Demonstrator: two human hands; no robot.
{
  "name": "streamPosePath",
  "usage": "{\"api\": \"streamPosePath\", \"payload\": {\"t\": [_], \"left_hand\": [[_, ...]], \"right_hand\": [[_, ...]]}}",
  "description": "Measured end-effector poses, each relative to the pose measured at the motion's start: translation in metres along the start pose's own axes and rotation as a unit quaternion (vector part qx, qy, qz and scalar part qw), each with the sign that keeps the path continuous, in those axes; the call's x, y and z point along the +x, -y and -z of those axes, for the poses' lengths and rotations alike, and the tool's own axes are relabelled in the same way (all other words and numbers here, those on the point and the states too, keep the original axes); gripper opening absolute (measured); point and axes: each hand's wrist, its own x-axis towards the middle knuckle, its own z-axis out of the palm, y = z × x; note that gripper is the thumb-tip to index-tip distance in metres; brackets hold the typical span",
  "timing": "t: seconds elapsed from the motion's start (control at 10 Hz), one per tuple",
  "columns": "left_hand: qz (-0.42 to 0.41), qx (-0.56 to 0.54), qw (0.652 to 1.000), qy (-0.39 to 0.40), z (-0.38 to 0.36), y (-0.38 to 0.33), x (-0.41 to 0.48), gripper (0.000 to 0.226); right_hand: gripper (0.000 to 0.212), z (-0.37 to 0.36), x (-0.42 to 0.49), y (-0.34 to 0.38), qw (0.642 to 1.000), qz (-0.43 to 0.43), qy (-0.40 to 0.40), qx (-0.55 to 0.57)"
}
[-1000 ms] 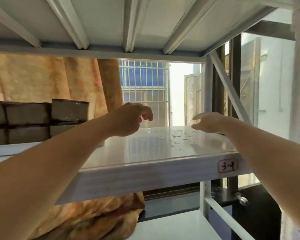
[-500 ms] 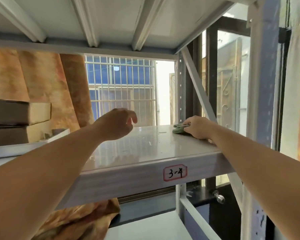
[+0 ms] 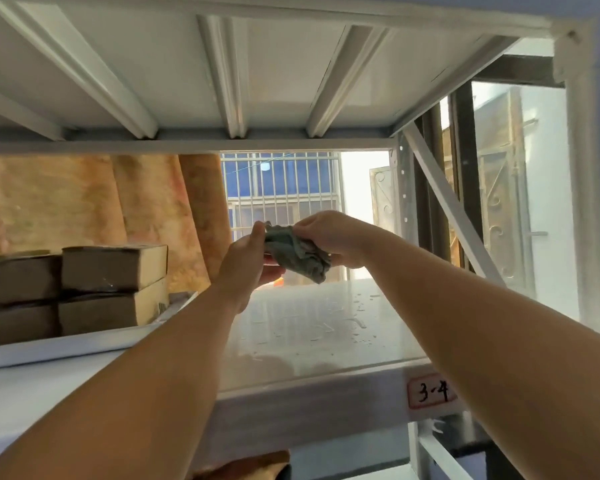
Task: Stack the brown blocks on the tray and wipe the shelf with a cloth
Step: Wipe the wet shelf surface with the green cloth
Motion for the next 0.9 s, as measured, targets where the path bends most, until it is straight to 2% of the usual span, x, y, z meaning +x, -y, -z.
{"api": "streamPosePath", "payload": {"t": [0.1, 0.2, 0.3, 0.4, 0.5, 0.6, 0.7, 0.8, 0.9], "left_hand": [[0.007, -0.046, 0.999, -0.018, 0.009, 0.003, 0.005, 0.028], [-0.001, -0.01, 0.998, -0.059, 0.011, 0.007, 0.011, 0.016], [0.016, 0.009, 0.996, -0.089, 0.011, 0.009, 0.015, 0.025], [0.01, -0.015, 0.998, -0.052, 0.009, 0.008, 0.015, 0.031], [0.006, -0.039, 0.999, -0.016, 0.007, 0.004, 0.011, 0.024], [0.002, -0.03, 0.998, -0.048, 0.006, 0.002, 0.01, 0.028], [0.004, 0.026, 0.994, -0.104, 0.008, 0.001, 0.008, 0.037], [-0.002, 0.084, 0.99, -0.109, 0.007, 0.0, 0.005, 0.036], [-0.021, 0.113, 0.991, -0.074, 0.003, -0.003, -0.001, 0.033]], "right_hand": [[0.029, -0.016, 0.014, 0.003, 1.0, 0.007, -0.029, 0.001], [0.027, -0.021, 0.025, -0.018, 0.995, -0.027, -0.075, 0.053], [0.032, -0.012, 0.025, -0.04, 0.987, -0.083, -0.103, 0.094], [0.03, -0.003, 0.022, -0.044, 0.971, -0.09, -0.127, 0.183], [0.038, -0.001, 0.014, -0.04, 0.973, -0.112, -0.048, 0.194], [0.041, -0.003, 0.009, -0.038, 0.987, -0.123, 0.013, 0.1], [0.024, -0.002, 0.018, -0.046, 0.98, -0.049, -0.177, 0.081], [0.021, 0.009, 0.022, -0.055, 0.914, 0.013, -0.393, -0.095], [0.025, 0.01, 0.032, -0.072, 0.92, -0.026, -0.315, -0.23]]}}
